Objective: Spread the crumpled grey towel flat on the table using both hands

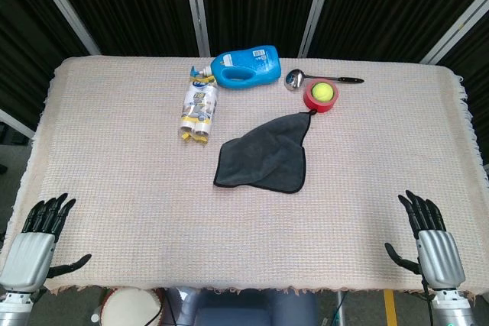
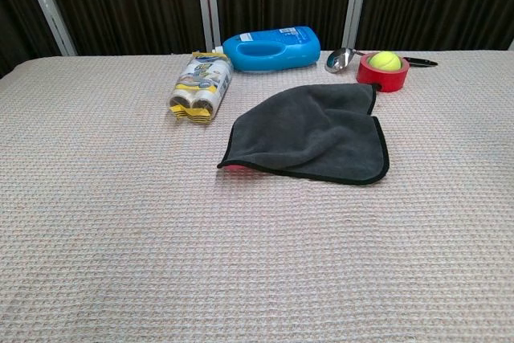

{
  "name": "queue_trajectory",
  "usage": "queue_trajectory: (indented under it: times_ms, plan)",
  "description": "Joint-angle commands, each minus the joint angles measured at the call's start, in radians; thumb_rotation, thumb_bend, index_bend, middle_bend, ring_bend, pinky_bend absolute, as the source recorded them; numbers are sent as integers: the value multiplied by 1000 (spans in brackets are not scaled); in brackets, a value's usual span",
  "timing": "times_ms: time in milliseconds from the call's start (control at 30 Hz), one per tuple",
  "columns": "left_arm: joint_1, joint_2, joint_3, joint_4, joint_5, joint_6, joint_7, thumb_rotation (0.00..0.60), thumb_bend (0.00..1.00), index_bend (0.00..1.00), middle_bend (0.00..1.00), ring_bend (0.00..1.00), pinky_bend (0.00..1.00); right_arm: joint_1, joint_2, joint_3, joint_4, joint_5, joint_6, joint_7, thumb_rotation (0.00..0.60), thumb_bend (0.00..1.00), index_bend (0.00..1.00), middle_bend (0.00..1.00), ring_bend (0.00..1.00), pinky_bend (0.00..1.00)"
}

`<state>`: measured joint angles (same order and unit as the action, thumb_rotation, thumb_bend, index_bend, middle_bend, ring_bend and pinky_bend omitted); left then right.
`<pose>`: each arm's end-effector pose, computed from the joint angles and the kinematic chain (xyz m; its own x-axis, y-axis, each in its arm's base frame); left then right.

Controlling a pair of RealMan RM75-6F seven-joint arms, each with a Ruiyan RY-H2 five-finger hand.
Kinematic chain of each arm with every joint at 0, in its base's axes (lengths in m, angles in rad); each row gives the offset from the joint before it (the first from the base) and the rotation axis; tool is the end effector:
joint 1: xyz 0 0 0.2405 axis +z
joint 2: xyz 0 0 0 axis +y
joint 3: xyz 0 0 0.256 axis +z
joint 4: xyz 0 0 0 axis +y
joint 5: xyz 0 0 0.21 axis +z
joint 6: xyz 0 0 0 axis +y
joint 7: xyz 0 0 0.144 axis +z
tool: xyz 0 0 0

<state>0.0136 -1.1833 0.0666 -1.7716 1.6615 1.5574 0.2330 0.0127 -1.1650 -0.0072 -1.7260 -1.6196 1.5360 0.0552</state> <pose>-0.2687 0.1258 0.1182 0.4062 0.0641 0.9115 0.9125 -0.0808 -0.4010 -0.2803 -0.1458 0.1306 0.1961 -0.0419 0.9797 -0.9794 -0.0577 0.1936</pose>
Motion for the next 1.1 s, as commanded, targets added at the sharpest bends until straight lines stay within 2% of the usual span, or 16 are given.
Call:
queue_trajectory:
  times_ms: [33,333,567,800,1100]
  plan:
    - [1,0,0,1,0,0,0,600,0,0,0,0,16,1,-2,1,3,1,-1,3,600,312,0,0,0,11]
    - [2,7,-5,1,-7,2,-5,600,0,0,0,0,16,5,-11,1,5,-12,0,-18,600,312,0,0,0,11]
    - [-1,12,-9,12,-13,-2,-8,600,0,0,0,0,16,13,-57,20,77,-75,49,-127,600,308,0,0,0,11]
    - [-2,4,-21,18,-36,-8,4,600,0,0,0,0,16,43,-93,31,102,-68,8,-149,600,308,0,0,0,11]
    - [-11,-17,-27,25,-51,-27,25,600,0,0,0,0,16,109,-174,67,77,-41,-70,-210,600,308,3,0,0,11]
